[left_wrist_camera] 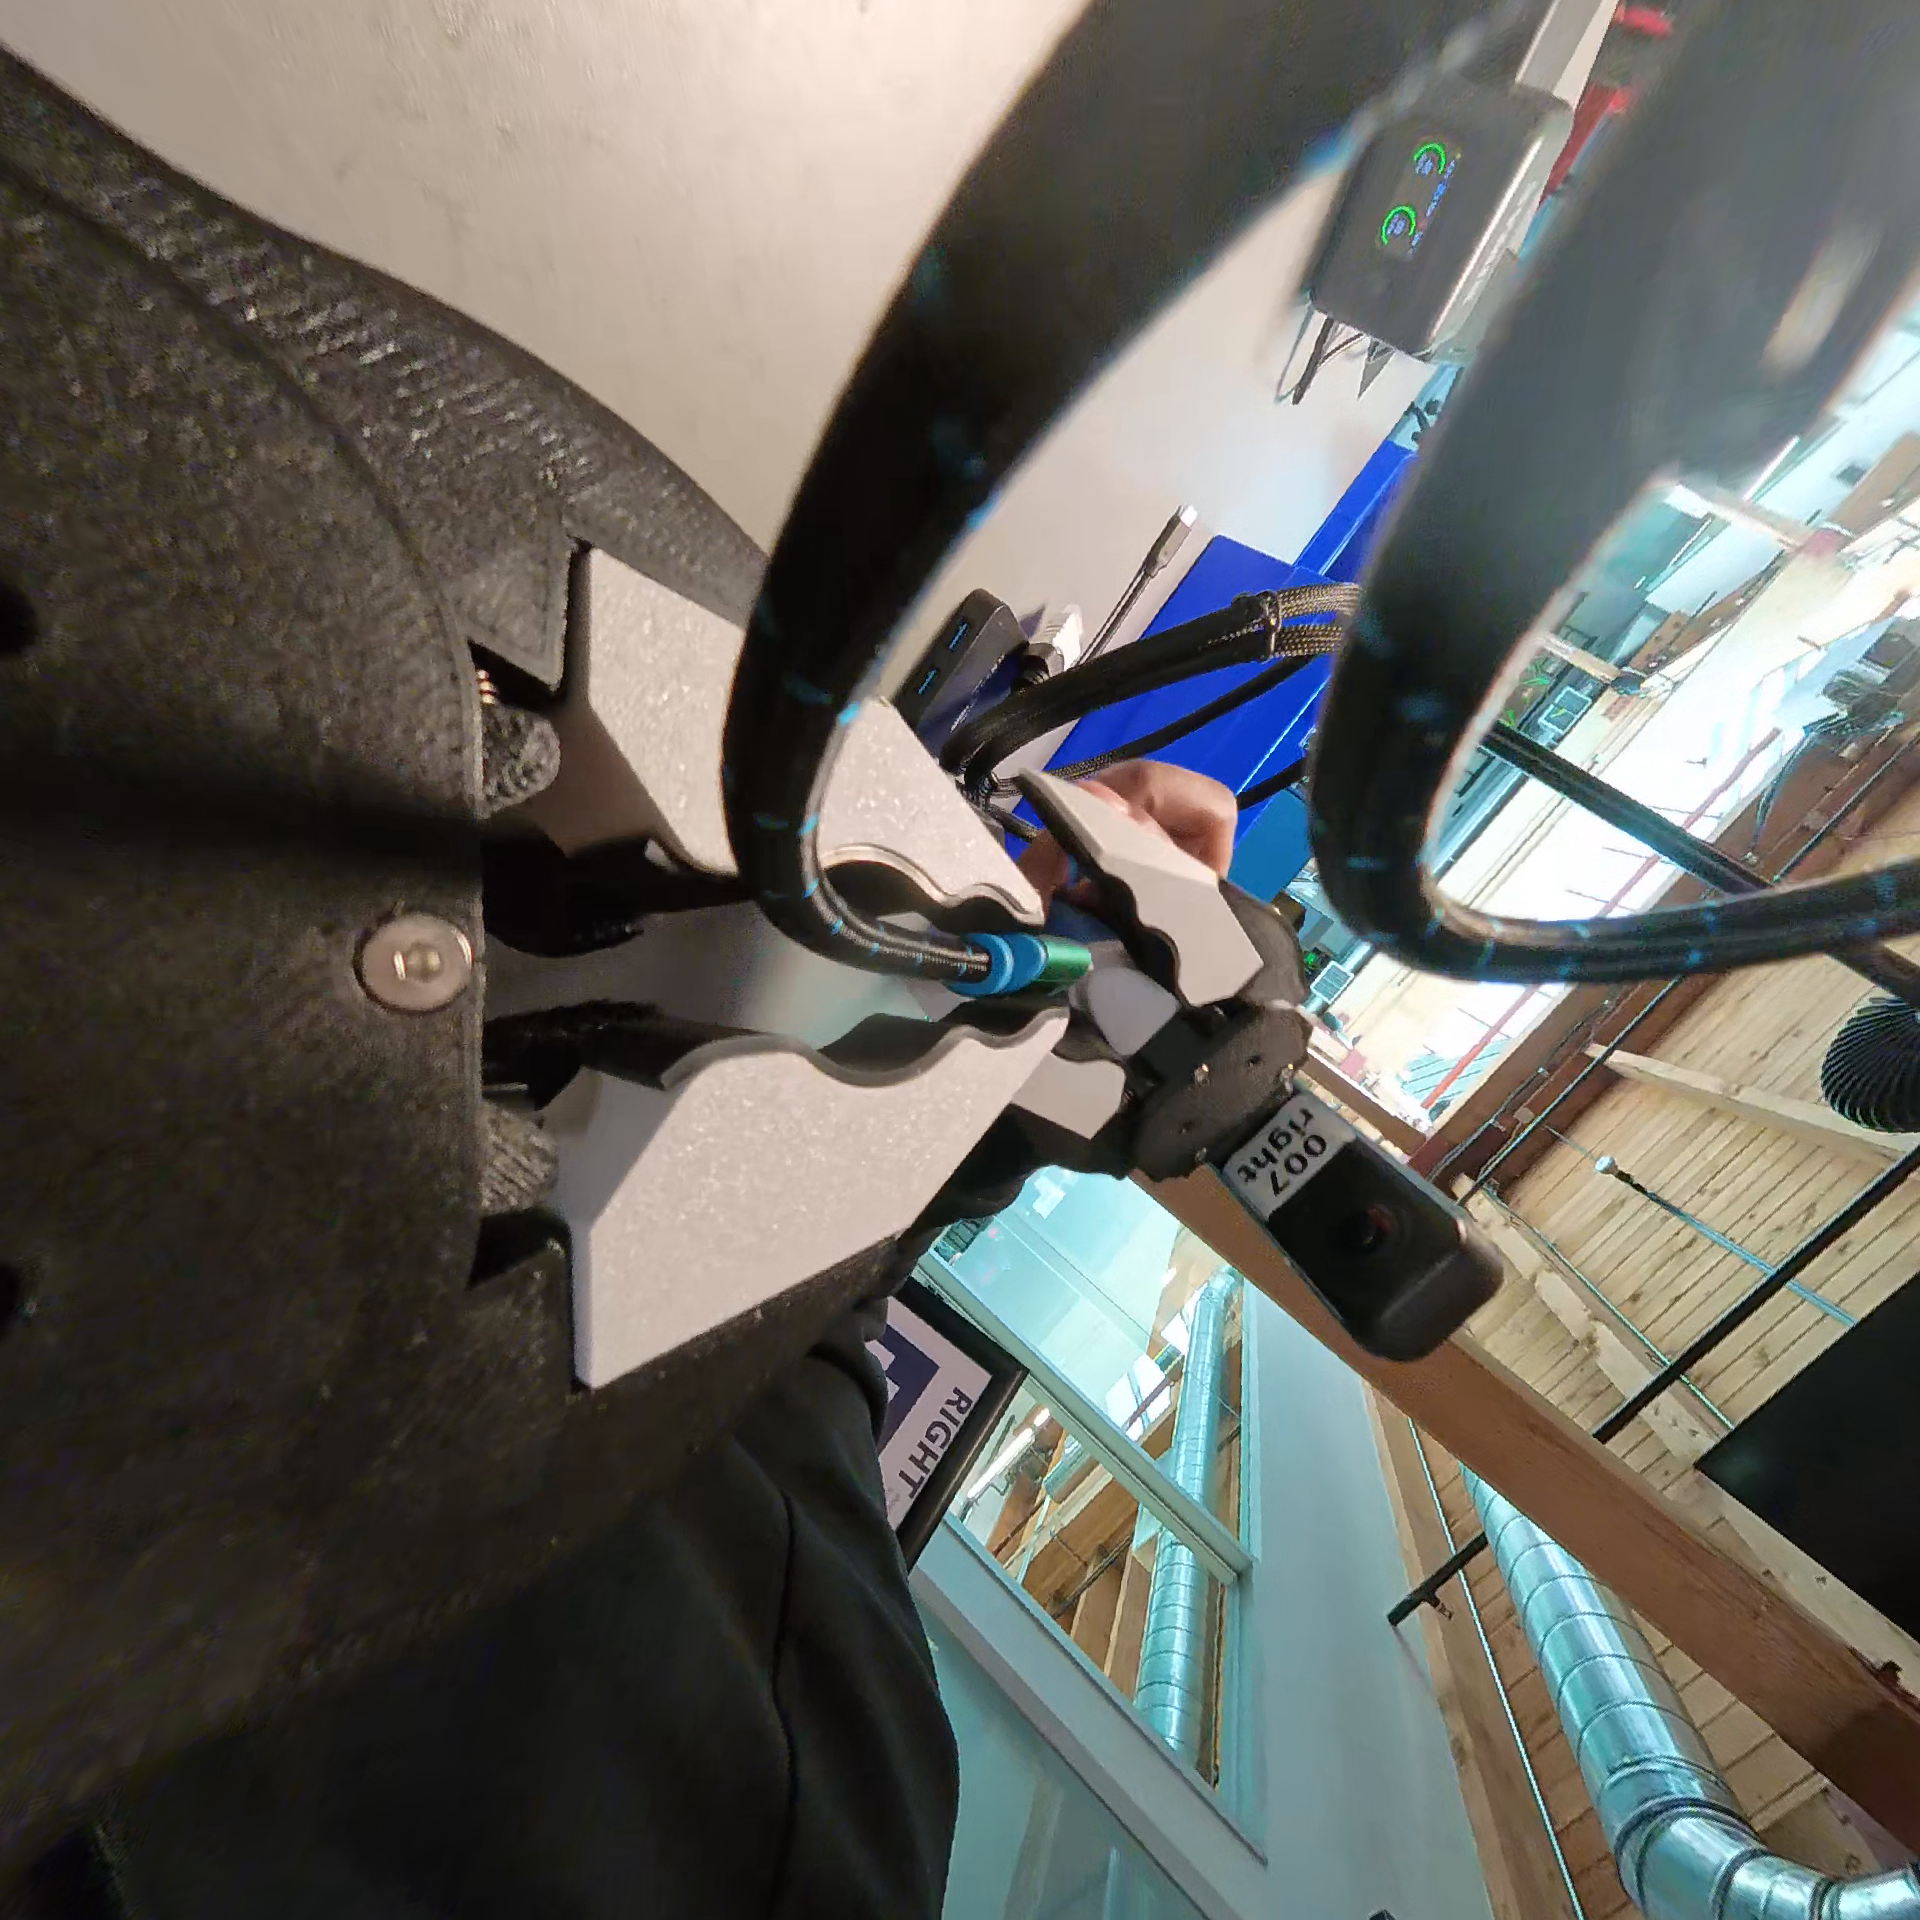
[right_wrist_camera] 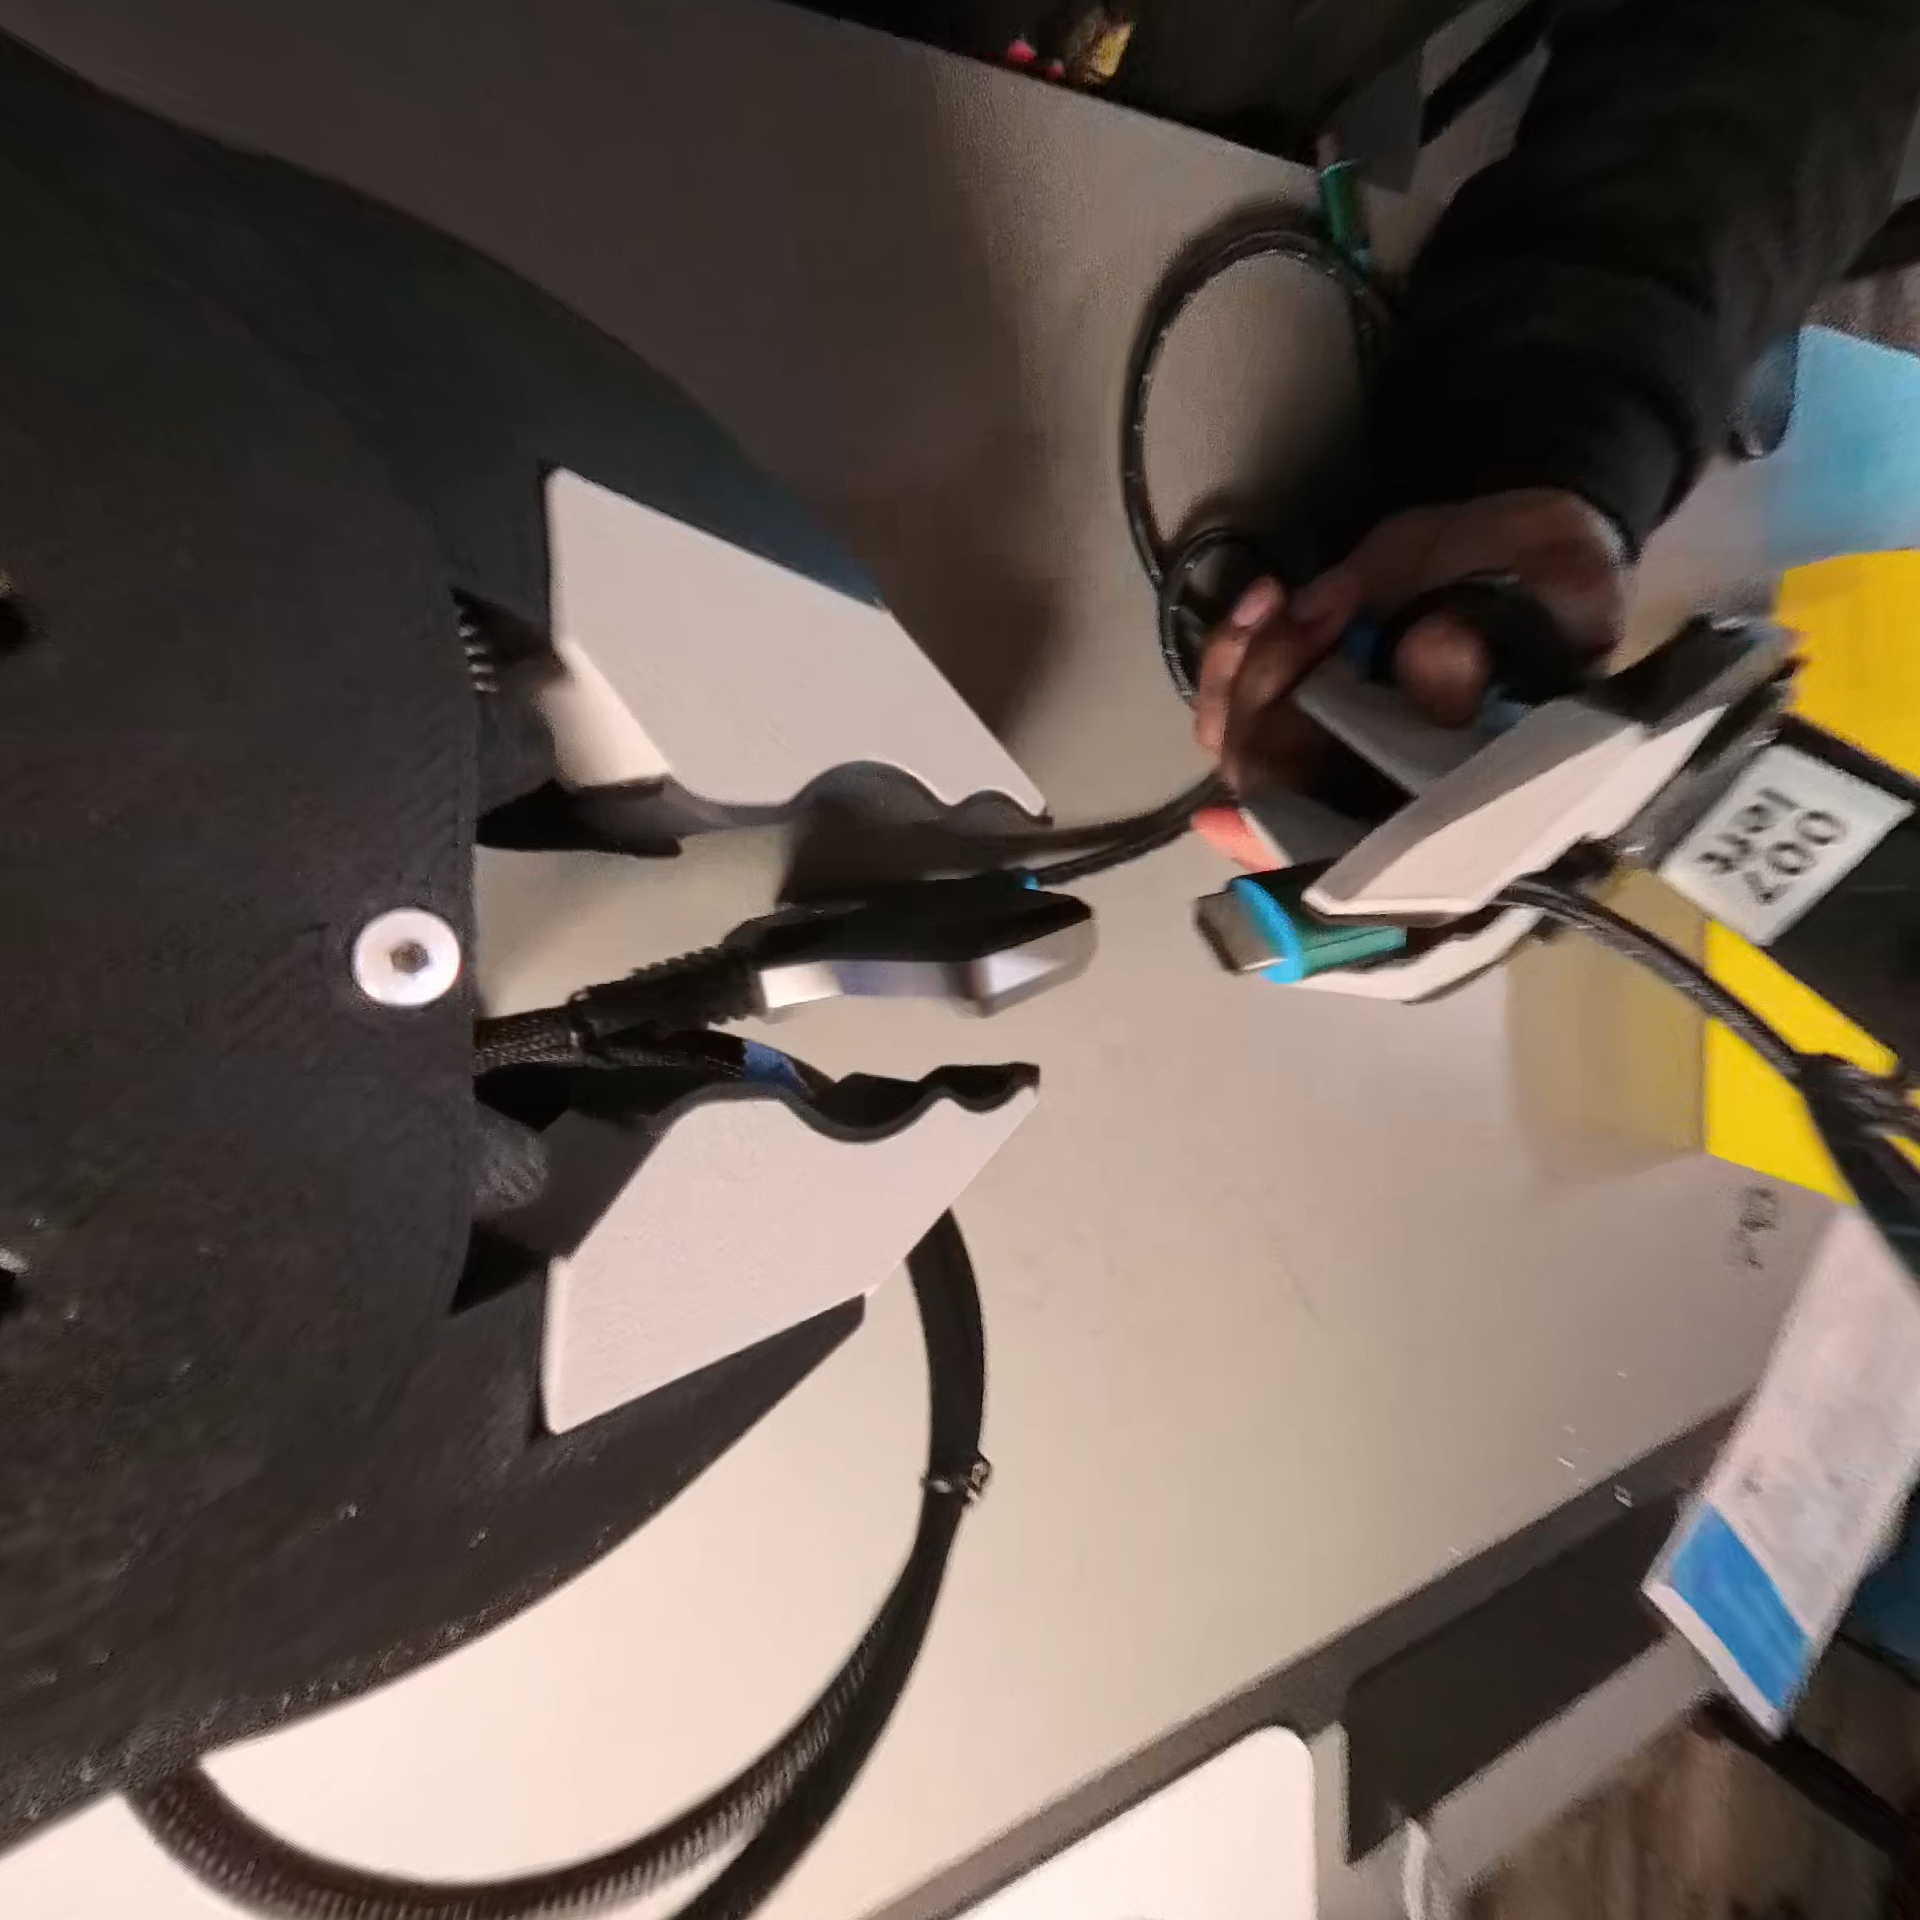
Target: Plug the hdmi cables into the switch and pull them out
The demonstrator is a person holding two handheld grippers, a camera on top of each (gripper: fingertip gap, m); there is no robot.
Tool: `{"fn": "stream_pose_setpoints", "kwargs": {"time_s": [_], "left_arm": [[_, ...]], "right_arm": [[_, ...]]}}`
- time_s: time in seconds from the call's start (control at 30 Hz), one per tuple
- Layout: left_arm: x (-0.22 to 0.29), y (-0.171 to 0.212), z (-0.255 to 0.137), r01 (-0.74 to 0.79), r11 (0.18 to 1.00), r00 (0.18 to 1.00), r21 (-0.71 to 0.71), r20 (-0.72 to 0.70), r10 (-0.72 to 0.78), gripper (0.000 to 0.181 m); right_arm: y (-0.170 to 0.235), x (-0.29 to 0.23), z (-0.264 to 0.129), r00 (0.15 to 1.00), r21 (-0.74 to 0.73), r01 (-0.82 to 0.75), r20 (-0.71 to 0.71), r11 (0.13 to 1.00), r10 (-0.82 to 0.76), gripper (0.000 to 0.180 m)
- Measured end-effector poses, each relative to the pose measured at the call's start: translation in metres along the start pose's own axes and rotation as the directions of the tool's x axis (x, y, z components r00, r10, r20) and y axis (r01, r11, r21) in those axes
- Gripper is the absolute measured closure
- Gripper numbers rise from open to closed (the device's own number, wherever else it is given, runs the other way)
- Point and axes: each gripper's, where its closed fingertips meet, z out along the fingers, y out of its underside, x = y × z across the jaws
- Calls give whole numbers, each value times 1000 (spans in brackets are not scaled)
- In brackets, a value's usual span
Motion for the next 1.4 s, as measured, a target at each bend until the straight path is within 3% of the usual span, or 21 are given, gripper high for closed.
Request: {"fn": "stream_pose_setpoints", "kwargs": {"time_s": [0.1, 0.17, 0.4, 0.63, 0.87, 1.4], "left_arm": [[2, 3, 2, -31, 999, 1000, -19, 2, 31, 162], [4, 6, 3, -60, 998, 998, -35, 5, 60, 162], [19, -14, -7, -276, 953, 959, -123, 25, 281, 162], [-10, -8, -29, -524, 805, 833, -278, 26, 552, 162], [-24, 29, -22, -523, 776, 844, -352, -85, 530, 162], [-34, 31, -15, -600, 704, 773, -379, -50, 632, 163]], "right_arm": [[24, 0, 11, 1000, -114, -19, 16, 993, 21, 135], [29, 1, 16, 1000, -147, -4, 3, 989, 4, 150], [26, 3, 16, 999, -69, -27, 29, 997, 29, 154], [22, 1, 18, 991, 0, -92, 102, 996, 91, 155], [19, 5, 21, 973, 70, -193, 143, 979, 181, 157], [18, 3, 20, 971, 114, -203, 148, 973, 185, 157]]}}
